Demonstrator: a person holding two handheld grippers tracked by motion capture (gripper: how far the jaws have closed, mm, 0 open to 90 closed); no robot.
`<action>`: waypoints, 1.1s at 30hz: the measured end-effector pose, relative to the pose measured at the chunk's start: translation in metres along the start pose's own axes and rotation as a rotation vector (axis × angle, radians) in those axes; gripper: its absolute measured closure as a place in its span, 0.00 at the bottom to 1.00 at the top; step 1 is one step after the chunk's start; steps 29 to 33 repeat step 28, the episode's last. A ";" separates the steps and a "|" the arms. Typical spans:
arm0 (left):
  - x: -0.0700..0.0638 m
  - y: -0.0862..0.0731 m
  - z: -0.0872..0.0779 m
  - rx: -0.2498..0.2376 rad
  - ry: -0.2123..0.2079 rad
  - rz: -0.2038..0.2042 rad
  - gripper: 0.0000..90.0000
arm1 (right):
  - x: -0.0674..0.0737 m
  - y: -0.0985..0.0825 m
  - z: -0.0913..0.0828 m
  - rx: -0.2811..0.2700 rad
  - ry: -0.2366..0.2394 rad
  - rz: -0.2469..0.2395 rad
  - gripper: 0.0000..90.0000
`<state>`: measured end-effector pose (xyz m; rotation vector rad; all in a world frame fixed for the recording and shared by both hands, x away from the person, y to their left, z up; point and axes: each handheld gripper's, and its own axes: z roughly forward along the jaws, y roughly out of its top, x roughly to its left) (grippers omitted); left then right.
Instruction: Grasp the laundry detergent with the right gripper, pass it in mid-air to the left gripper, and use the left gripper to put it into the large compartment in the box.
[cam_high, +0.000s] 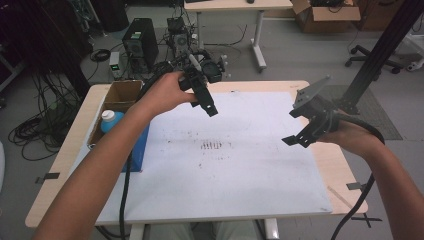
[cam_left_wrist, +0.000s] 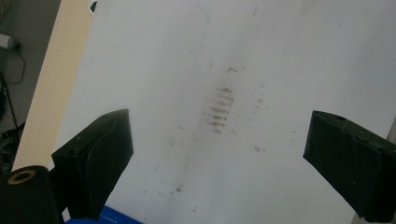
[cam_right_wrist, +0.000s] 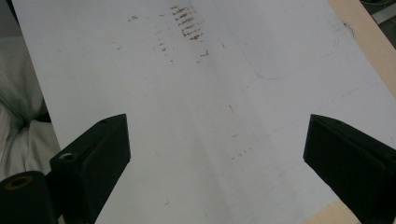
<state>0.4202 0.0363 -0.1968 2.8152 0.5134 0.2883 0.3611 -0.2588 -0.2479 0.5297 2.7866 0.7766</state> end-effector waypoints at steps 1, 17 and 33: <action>0.000 0.000 0.000 0.000 0.000 -0.001 0.09 | 0.000 0.000 0.000 0.000 0.000 0.003 0.08; 0.002 -0.002 -0.002 -0.002 0.003 -0.009 0.10 | -0.001 0.002 0.004 0.000 0.006 -0.003 0.08; 0.004 -0.003 -0.002 -0.003 0.003 -0.015 0.10 | -0.001 0.003 0.006 0.000 0.008 -0.009 0.08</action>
